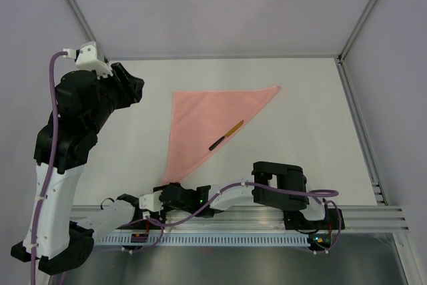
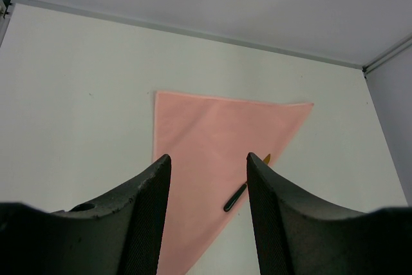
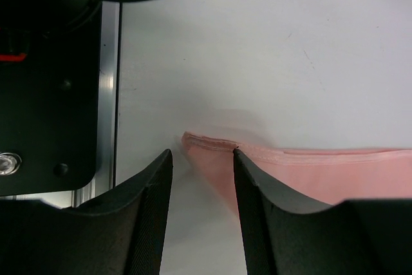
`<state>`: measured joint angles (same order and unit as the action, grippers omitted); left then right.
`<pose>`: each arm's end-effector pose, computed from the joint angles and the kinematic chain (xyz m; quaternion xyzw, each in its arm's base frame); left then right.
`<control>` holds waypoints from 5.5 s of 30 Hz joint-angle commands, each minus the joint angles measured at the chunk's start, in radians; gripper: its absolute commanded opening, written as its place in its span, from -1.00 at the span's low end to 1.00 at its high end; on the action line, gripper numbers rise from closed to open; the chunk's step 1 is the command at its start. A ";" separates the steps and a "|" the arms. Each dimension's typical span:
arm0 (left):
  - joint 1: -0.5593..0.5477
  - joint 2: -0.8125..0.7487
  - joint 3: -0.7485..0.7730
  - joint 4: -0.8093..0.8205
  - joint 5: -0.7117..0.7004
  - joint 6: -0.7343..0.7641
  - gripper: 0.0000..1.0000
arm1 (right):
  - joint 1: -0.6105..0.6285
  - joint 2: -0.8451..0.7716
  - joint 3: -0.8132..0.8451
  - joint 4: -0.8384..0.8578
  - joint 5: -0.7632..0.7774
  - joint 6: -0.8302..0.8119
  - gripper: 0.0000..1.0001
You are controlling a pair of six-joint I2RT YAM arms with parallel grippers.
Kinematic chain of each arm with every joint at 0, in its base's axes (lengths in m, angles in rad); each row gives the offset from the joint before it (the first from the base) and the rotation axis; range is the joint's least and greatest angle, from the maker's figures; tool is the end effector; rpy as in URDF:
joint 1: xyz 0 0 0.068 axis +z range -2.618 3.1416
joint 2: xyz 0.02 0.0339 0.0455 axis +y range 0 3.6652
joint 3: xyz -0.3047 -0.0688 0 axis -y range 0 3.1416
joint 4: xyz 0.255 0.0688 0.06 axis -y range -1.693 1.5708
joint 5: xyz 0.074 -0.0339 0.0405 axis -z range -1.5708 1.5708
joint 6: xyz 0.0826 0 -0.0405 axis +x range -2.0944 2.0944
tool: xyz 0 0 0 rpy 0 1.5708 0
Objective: Fold the napkin, place the utensils inside, and roll it up
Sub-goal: Fold the napkin
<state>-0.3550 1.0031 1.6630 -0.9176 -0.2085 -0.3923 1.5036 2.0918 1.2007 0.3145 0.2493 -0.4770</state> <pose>0.1659 -0.0432 0.5347 -0.0782 0.7865 -0.1449 0.5953 0.0544 0.5052 0.1332 -0.6968 0.5279 0.1372 0.4659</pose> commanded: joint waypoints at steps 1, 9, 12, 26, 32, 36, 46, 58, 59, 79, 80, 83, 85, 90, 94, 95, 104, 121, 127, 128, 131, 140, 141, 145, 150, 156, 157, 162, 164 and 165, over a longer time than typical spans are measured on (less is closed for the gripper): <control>-0.001 -0.009 -0.003 0.028 0.012 -0.008 0.11 | 0.004 0.007 -0.013 0.046 0.037 -0.021 -0.01; 0.001 -0.004 -0.011 0.034 0.018 -0.006 0.11 | 0.004 -0.003 -0.010 0.044 0.051 -0.022 0.02; 0.001 -0.003 -0.016 0.036 0.018 -0.006 0.11 | 0.004 -0.003 -0.012 0.052 0.061 -0.031 0.02; 0.001 0.003 -0.023 0.040 0.035 0.004 0.10 | 0.010 0.034 0.005 0.060 0.080 -0.046 0.09; 0.001 0.003 -0.028 0.042 0.038 0.010 0.10 | 0.010 0.040 0.003 0.060 0.068 -0.048 -0.08; 0.001 0.000 -0.034 0.043 0.038 0.013 0.09 | 0.009 0.040 0.000 0.060 0.065 -0.045 -0.42; 0.001 0.000 -0.037 0.049 0.041 0.013 0.08 | 0.009 0.007 -0.003 0.041 0.067 -0.034 -0.76; 0.001 0.002 -0.042 0.056 0.040 0.010 0.06 | -0.034 -0.042 0.053 -0.040 0.047 0.032 -0.99; 0.001 0.002 -0.042 0.056 0.040 0.010 0.06 | -0.042 -0.045 0.054 -0.043 0.042 0.037 -0.99; 0.001 0.022 -0.046 0.083 0.073 0.006 0.06 | -0.167 -0.133 0.158 -0.238 0.019 0.221 -0.99; 0.001 0.023 -0.046 0.086 0.077 0.006 0.06 | -0.174 -0.137 0.161 -0.245 0.028 0.227 -0.99; 0.001 0.029 -0.045 0.101 0.092 0.003 0.06 | -0.203 -0.150 0.166 -0.272 0.047 0.250 -0.99; 0.001 0.040 -0.043 0.109 0.104 0.000 0.06 | -0.232 -0.167 0.162 -0.278 0.053 0.265 -0.99; -0.001 0.065 -0.055 0.144 0.132 -0.003 0.06 | -0.307 -0.203 0.145 -0.311 0.059 0.302 -0.99; 0.001 0.092 -0.071 0.189 0.158 -0.011 0.01 | -0.403 -0.234 0.120 -0.367 0.058 0.321 -0.99; 0.001 0.098 -0.074 0.198 0.164 -0.013 0.00 | -0.422 -0.240 0.108 -0.371 0.054 0.325 -0.99; 0.001 0.189 -0.109 0.304 0.231 -0.037 -0.07 | -0.600 -0.299 0.036 -0.419 0.031 0.370 -0.99; -0.001 0.262 -0.288 0.477 0.325 -0.079 -0.08 | -0.833 -0.326 -0.078 -0.387 0.007 0.347 -0.99; -0.009 0.292 -0.351 0.525 0.350 -0.095 -0.09 | -0.878 -0.319 -0.092 -0.379 -0.001 0.345 -0.99; -0.013 0.296 -0.364 0.537 0.351 -0.097 -0.09 | -0.881 -0.317 -0.096 -0.376 -0.002 0.345 -0.99; -0.022 0.315 -0.384 0.557 0.356 -0.103 -0.09 | -0.893 -0.317 -0.104 -0.370 -0.004 0.342 -0.99; -0.058 0.396 -0.420 0.603 0.363 -0.117 -0.09 | -0.938 -0.294 -0.102 -0.368 -0.012 0.345 -0.99; -0.061 0.402 -0.422 0.608 0.363 -0.118 -0.09 | -0.941 -0.291 -0.104 -0.368 -0.015 0.345 -0.99; -0.078 0.437 -0.428 0.628 0.363 -0.120 -0.10 | -0.956 -0.283 -0.105 -0.364 -0.024 0.345 -0.99; -0.090 0.476 -0.443 0.649 0.365 -0.126 -0.10 | -0.959 -0.269 -0.101 -0.370 -0.035 0.351 -0.99; -0.101 0.514 -0.463 0.674 0.365 -0.135 -0.10 | -0.964 -0.269 -0.098 -0.384 -0.045 0.359 -0.99; -0.102 0.517 -0.467 0.678 0.365 -0.137 -0.10 | -0.964 -0.269 -0.096 -0.385 -0.047 0.360 -0.99; -0.107 0.537 -0.482 0.701 0.368 -0.145 -0.10 | -0.979 -0.254 -0.055 -0.429 -0.053 0.376 -0.53; -0.110 0.543 -0.483 0.703 0.368 -0.145 -0.10 | -0.988 -0.250 -0.033 -0.437 -0.058 0.377 -0.23; -0.111 0.545 -0.483 0.704 0.368 -0.145 -0.10 | -0.999 -0.250 -0.027 -0.440 -0.059 0.380 -0.11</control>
<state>-0.4580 1.5417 1.1862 -0.2714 0.1398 -0.4961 0.5274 1.8317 1.1198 -0.0990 0.1955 -0.1066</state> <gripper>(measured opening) 0.455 0.394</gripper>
